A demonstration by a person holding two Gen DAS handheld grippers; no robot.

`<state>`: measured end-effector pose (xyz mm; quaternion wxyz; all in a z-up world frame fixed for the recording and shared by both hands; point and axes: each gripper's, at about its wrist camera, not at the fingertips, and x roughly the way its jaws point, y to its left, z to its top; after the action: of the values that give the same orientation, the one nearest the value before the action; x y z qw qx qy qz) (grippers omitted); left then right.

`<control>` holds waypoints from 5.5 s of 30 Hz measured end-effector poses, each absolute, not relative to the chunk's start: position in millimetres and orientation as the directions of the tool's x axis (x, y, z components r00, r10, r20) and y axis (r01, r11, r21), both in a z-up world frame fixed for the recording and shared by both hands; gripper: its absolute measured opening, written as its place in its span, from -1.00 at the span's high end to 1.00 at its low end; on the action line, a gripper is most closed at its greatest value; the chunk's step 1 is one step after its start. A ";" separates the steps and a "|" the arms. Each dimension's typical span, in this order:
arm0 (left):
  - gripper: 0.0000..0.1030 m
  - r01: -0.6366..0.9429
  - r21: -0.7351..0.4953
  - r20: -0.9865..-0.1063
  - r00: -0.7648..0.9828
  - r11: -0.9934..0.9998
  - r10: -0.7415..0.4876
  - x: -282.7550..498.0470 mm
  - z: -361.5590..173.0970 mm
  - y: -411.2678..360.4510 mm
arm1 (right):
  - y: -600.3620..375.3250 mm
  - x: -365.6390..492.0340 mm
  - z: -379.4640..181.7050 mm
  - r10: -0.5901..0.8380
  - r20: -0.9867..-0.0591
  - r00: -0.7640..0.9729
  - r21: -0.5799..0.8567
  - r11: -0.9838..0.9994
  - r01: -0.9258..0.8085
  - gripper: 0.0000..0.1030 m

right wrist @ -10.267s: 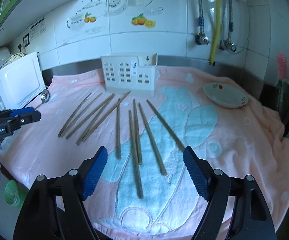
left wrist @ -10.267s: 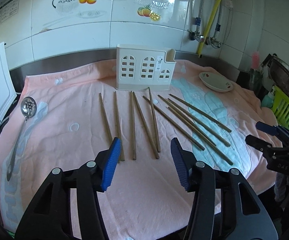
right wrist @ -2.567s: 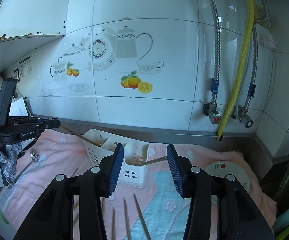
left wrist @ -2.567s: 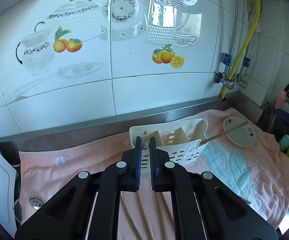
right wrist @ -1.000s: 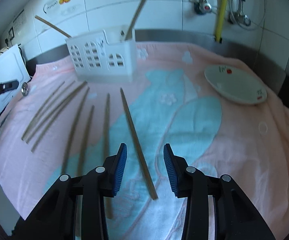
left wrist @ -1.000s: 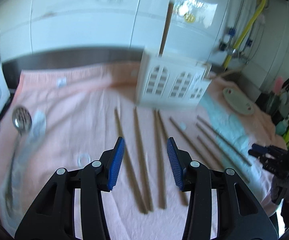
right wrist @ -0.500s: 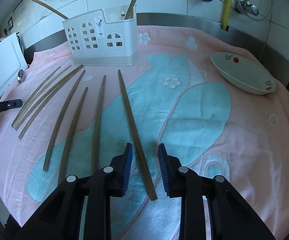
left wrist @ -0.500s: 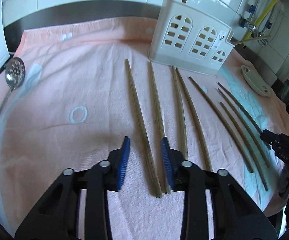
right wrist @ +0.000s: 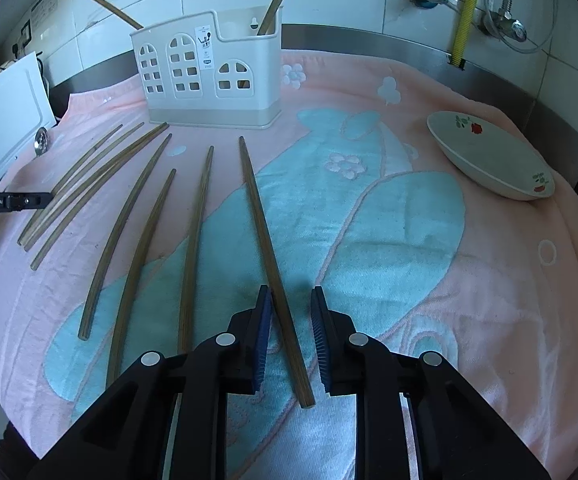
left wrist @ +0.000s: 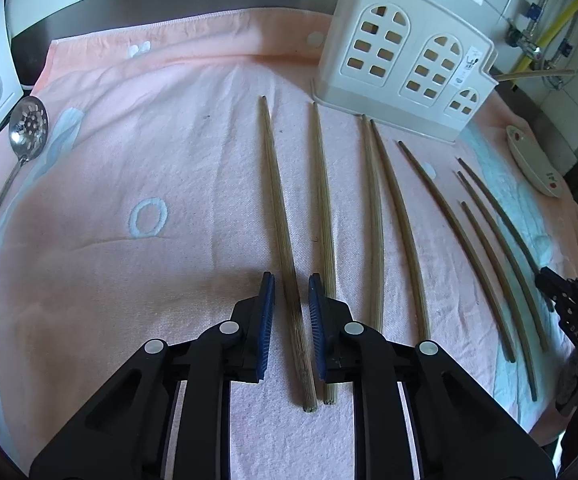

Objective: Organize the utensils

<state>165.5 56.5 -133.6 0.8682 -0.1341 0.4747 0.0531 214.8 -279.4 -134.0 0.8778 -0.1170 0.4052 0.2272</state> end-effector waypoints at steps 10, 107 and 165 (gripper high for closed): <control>0.89 -0.208 -0.169 -0.839 0.544 0.963 -0.029 164.8 -126.4 55.6 | -278.8 209.6 -129.3 0.301 -0.755 0.583 -0.037 0.868 -0.496 0.84; 0.45 0.007 -0.083 -0.626 0.778 0.997 -0.058 297.6 89.6 46.9 | -162.0 350.2 84.2 0.403 -0.501 0.766 0.025 0.891 -0.453 0.48; -0.78 -0.123 -0.078 -0.594 0.803 0.989 0.053 73.3 -43.2 43.9 | -244.5 100.5 -51.5 0.386 -0.578 0.719 0.006 0.883 -0.469 -0.58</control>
<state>73.3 43.9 -43.2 0.9478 -0.0565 0.3105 0.0465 100.5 -244.5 -51.5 0.9244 -0.0704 0.2952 0.2310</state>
